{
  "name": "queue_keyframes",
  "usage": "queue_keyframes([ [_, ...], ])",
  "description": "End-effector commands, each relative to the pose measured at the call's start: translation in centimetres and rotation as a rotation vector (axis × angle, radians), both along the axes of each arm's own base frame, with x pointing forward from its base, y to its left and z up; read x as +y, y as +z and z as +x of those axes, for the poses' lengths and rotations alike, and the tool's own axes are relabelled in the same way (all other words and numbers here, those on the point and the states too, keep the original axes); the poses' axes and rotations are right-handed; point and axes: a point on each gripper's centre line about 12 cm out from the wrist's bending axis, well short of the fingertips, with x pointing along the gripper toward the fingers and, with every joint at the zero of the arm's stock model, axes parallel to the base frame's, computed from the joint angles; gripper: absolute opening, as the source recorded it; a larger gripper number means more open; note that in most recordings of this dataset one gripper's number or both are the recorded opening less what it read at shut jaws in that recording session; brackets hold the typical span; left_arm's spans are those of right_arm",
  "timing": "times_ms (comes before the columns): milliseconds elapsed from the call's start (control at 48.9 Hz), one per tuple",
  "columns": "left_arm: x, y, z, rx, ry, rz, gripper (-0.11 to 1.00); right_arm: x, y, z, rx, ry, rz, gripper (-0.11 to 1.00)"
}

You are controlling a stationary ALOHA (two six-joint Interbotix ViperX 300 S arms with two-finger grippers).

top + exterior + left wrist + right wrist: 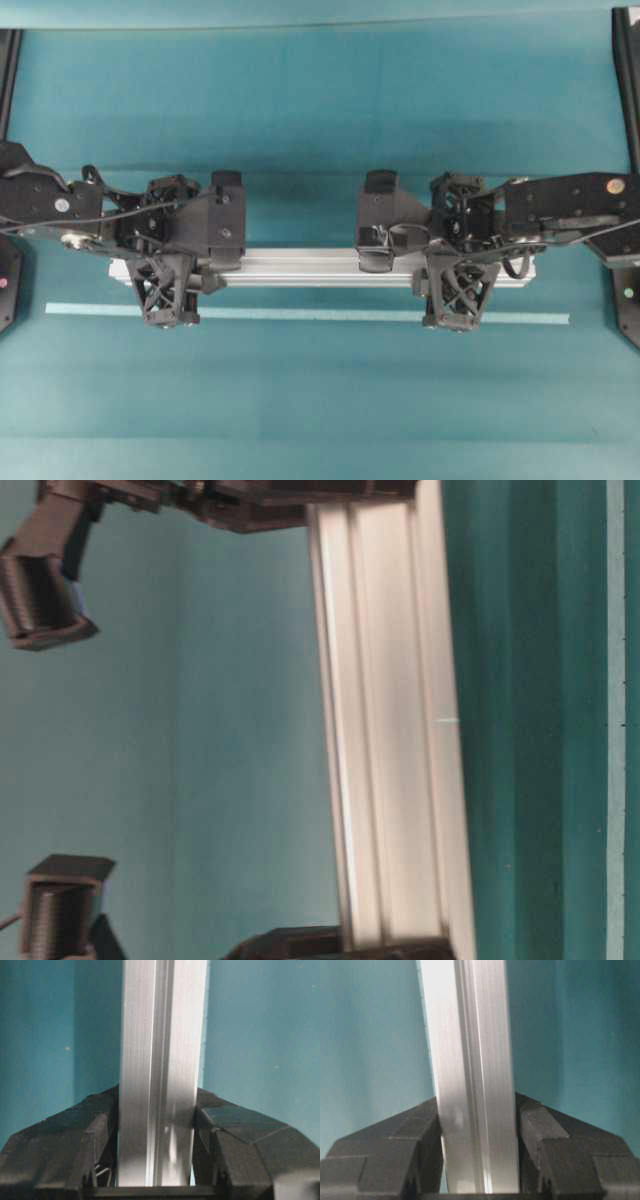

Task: Lift the metal rail with both hands.
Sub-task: 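Lower the held rail back down onto the table with both grippers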

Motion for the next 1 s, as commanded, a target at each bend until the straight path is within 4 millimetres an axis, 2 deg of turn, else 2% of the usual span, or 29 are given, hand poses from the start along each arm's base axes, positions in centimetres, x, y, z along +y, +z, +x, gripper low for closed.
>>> queue_keyframes([
  [0,0.2,0.0,0.3,-0.025,0.011,-0.002,0.36,0.4,-0.7,0.1,-0.002,0.003,0.007,0.38],
  [204,0.2,-1.3,0.4,-0.034,0.017,-0.007,0.36,0.7,-3.1,-0.2,-0.012,-0.011,0.032,0.38],
  [450,0.1,-2.9,0.0,-0.042,0.062,-0.034,0.36,0.8,-3.9,-0.2,-0.038,-0.013,0.034,0.38],
  [981,-0.3,-3.8,0.1,-0.031,0.056,-0.037,0.36,1.1,-7.3,-0.4,0.003,-0.003,0.035,0.38],
])
